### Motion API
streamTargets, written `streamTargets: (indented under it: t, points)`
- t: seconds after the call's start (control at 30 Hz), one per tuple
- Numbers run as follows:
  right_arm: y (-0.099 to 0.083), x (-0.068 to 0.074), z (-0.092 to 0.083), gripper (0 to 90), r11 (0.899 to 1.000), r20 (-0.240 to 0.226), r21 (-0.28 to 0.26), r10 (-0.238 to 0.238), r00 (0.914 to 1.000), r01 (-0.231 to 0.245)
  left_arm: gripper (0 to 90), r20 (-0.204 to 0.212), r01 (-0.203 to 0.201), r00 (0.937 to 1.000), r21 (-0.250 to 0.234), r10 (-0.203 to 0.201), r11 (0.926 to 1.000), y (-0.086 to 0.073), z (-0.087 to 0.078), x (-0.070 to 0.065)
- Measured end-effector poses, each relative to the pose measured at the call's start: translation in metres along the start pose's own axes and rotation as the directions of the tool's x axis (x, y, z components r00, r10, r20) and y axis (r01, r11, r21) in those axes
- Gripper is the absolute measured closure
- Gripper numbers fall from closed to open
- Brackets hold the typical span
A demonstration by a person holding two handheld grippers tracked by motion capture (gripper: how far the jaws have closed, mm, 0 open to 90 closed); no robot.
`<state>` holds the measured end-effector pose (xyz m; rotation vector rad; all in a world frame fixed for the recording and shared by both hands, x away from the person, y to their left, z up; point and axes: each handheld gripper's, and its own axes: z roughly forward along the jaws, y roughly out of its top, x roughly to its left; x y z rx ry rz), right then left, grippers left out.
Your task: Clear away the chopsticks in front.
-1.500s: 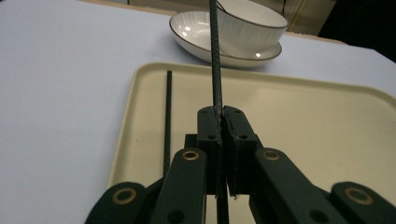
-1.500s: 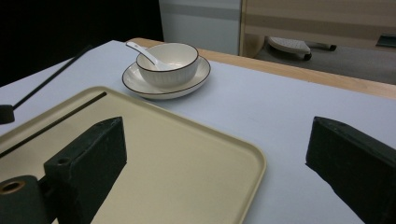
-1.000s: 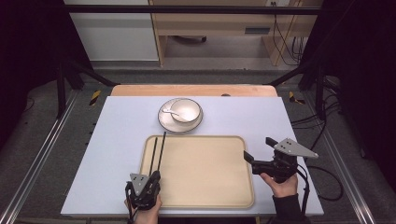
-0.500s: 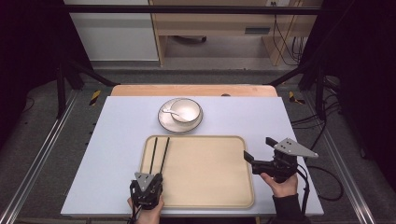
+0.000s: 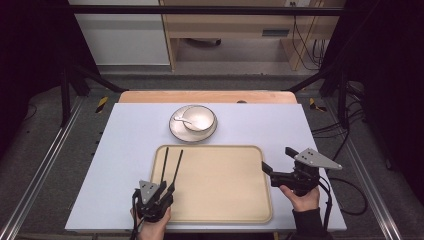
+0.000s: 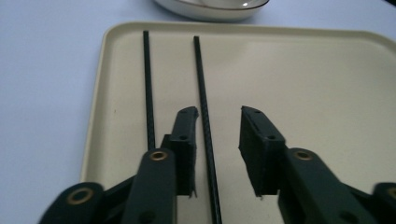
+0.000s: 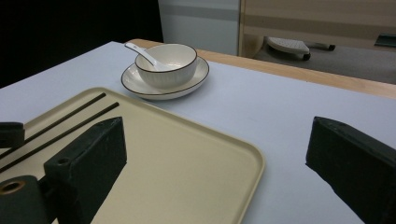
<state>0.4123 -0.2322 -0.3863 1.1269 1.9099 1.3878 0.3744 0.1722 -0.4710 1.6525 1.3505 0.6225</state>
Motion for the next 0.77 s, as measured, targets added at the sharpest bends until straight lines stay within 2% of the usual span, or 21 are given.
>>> streamTargets:
  t: [0.03,0.1,0.13,0.17,0.23,0.27,0.3,0.37,0.47,0.5,0.53,0.63,0.73,0.77]
  points:
    - [0.0,0.0,0.0,5.2,1.0,0.0,0.0,0.0,1.0,0.0,61.0,0.0,0.0,1.0,0.0,0.0,1.0,0.0,0.0,0.0]
    - [0.0,0.0,-0.001,5.1,1.0,0.005,-0.005,0.004,1.0,-0.004,58.1,0.022,-0.026,0.9994,-0.021,0.027,0.9994,0.005,-0.003,0.006]
    - [0.0,-0.001,-0.002,5.1,1.0,0.007,-0.008,0.004,1.0,-0.004,51.9,0.054,-0.059,0.9967,-0.042,0.061,0.9974,0.013,-0.008,0.013]
    - [0.0,-0.001,-0.002,5.1,1.0,0.007,-0.008,0.004,1.0,-0.004,48.7,0.054,-0.059,0.9967,-0.042,0.061,0.9974,0.013,-0.008,0.013]
    - [0.0,-0.002,-0.003,5.0,1.0,0.007,-0.009,0.011,0.9999,-0.011,45.8,0.076,-0.086,0.993,-0.056,0.09,0.9948,0.02,-0.012,0.02]
    - [0.0,-0.002,-0.005,5.0,1.0,0.009,-0.013,0.01,0.9999,-0.01,39.7,0.111,-0.093,0.9886,-0.08,0.102,0.9924,0.029,-0.017,0.029]
    - [0.0,-0.002,-0.005,5.0,1.0,0.009,-0.013,0.01,0.9999,-0.01,36.6,0.111,-0.093,0.9886,-0.08,0.102,0.9924,0.029,-0.017,0.029]
    - [0.0,-0.003,-0.005,5.0,1.0,0.012,-0.016,0.014,0.9998,-0.014,33.8,0.137,-0.1,0.9841,-0.098,0.113,0.9902,0.036,-0.021,0.036]
    - [0.0,-0.004,-0.007,5.0,1.0,0.014,-0.02,0.013,0.9998,-0.013,26.3,0.137,-0.132,0.9793,-0.128,0.149,0.983,0.048,-0.029,0.045]
    - [-0.001,-0.005,-0.008,5.0,1.0,0.015,-0.019,0.017,0.9997,-0.017,23.0,0.134,-0.144,0.9778,-0.131,0.161,0.981,0.051,-0.03,0.046]
    - [-0.002,-0.007,-0.008,4.9,1.0,0.018,-0.019,0.021,0.9996,-0.02,17.6,0.135,-0.17,0.9734,-0.116,0.185,0.9786,0.055,-0.031,0.05]
    - [-0.002,-0.007,-0.009,4.9,0.999,0.021,-0.017,0.027,0.9994,-0.027,13.7,0.123,-0.181,0.9731,-0.114,0.195,0.9769,0.057,-0.032,0.054]
    - [-0.005,-0.01,-0.011,4.8,0.999,0.028,-0.013,0.034,0.999,-0.034,11.0,0.129,-0.147,0.9785,-0.107,0.161,0.9833,0.057,-0.031,0.063]
    - [-0.005,-0.01,-0.011,4.8,0.999,0.028,-0.013,0.034,0.999,-0.034,10.7,0.129,-0.147,0.9785,-0.107,0.161,0.9833,0.057,-0.031,0.063]
